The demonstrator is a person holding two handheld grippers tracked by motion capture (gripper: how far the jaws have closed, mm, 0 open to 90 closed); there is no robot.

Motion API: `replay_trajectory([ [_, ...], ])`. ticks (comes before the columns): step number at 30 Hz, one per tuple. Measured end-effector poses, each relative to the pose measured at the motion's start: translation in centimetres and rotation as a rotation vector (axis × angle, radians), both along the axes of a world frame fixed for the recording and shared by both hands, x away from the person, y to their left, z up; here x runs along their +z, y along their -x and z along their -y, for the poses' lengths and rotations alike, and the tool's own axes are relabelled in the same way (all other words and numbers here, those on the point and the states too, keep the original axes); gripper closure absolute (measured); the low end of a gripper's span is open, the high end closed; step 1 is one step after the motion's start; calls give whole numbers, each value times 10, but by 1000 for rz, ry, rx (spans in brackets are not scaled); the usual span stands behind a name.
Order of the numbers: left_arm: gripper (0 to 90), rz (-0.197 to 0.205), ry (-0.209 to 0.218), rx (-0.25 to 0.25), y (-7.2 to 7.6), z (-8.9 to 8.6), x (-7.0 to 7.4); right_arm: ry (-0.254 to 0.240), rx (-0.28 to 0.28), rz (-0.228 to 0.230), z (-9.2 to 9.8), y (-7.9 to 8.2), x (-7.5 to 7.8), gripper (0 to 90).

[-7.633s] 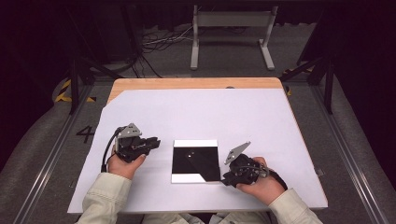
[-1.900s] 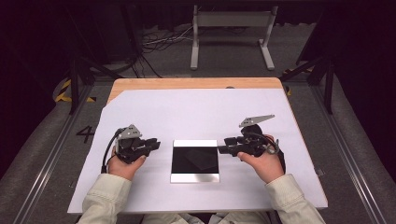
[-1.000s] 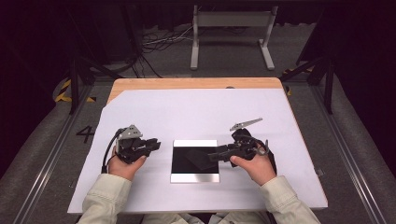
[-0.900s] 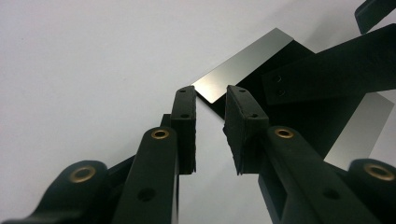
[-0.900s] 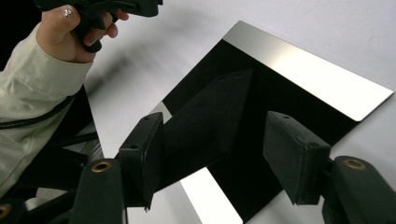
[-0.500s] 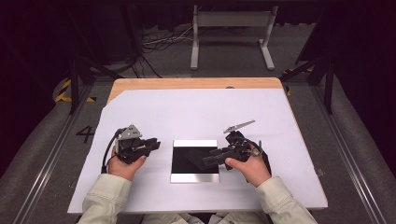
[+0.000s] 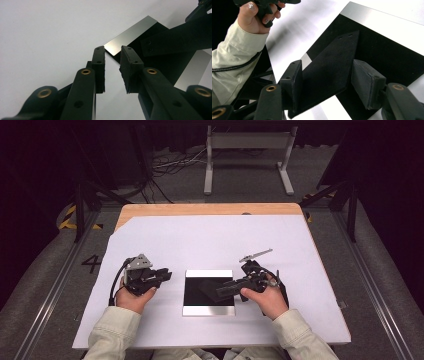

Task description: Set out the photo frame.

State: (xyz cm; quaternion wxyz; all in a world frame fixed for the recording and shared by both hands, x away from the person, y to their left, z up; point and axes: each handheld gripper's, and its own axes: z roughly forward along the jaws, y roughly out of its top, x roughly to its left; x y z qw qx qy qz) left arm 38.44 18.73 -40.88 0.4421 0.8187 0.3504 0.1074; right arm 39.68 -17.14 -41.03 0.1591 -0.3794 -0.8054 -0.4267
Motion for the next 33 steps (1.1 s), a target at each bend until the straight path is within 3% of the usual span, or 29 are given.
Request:
replay_trajectory([
  [6, 743, -2, 0, 2, 0, -1, 0, 24, -5, -1, -2, 0, -1, 470],
  [12, 743, -3, 0, 3, 0, -1, 0, 40, -32, 36, 3, 1, 5, 587],
  [15, 742, 1, -1, 1, 0, 0, 0, 29, -45, 5, 5, 0, 5, 582],
  [19, 742, 1, 1, 4, 0, -1, 0, 11, -47, -60, 5, -1, 3, 483],
  [23, 742, 1, -1, 0, 0, 0, 0, 9, -49, -89, 3, -1, 0, 441],
  [29, 742, -2, -1, 2, 0, -1, 0, -11, -24, -153, -2, -1, -3, 455],
  [33, 742, -1, -1, 2, 1, 0, 0, -15, -15, -152, -3, 0, -3, 481],
])
